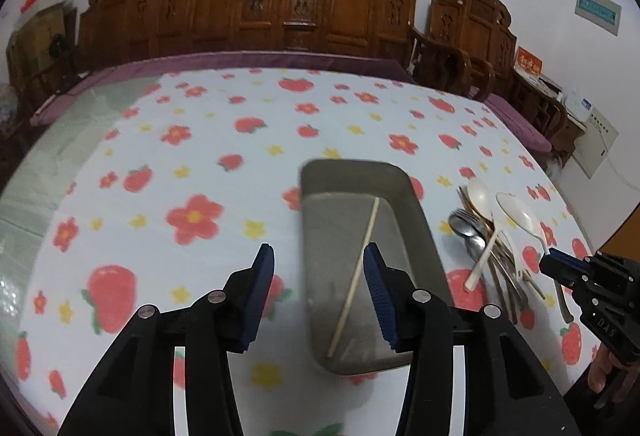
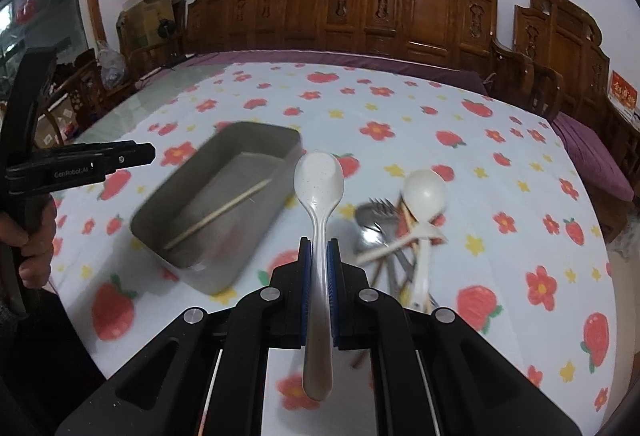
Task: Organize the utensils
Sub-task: 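Carry the white spoon into the grey tray and open the right gripper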
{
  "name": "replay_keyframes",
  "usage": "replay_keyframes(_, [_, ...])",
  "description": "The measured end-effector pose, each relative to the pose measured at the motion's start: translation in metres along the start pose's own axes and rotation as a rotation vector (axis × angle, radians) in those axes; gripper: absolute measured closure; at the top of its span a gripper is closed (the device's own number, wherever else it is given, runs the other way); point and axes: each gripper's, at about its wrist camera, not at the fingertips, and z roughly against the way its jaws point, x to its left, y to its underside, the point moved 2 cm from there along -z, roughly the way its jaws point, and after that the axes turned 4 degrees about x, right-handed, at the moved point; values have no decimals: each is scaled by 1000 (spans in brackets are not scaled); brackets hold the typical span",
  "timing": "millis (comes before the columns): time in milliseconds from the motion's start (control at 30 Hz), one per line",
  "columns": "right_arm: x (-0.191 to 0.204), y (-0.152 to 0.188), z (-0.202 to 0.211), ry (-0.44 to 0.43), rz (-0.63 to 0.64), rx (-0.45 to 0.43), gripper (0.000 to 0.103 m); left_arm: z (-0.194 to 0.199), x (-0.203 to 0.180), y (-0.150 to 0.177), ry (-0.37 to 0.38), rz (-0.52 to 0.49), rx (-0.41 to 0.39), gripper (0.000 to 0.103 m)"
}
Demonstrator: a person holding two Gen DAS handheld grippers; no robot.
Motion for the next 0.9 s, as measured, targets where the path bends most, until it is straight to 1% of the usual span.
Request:
replay_keyframes(200, [33, -26, -15, -42, 31, 3, 94, 12, 23, -6, -29, -1, -23, 59])
replay_keyframes(300, [46, -36, -27, -51, 42, 10, 94, 12, 32, -8, -29, 15, -19, 58])
replay_keyframes(367, [53, -42, -37, -59, 38, 21, 94, 12, 37, -9, -29, 18, -22, 51])
replay_keyframes(400, [55, -44, -41, -62, 34, 24, 94, 13, 39, -9, -33, 19, -26, 45])
replay_keyframes(500, [63, -52, -56, -84, 15, 43, 94, 14, 44, -10, -44, 23, -31, 40])
replay_keyframes(567, [68, -57, -66, -95, 6, 56, 94, 14, 49, -11, -56, 28, -30, 33])
replay_keyframes(767, [75, -63, -102, -121, -46, 115, 94, 13, 61, -11, -74, 56, -24, 33])
replay_keyframes(900, [77, -60, -114, -145, -69, 137, 93, 12, 62, -11, -75, 59, -22, 33])
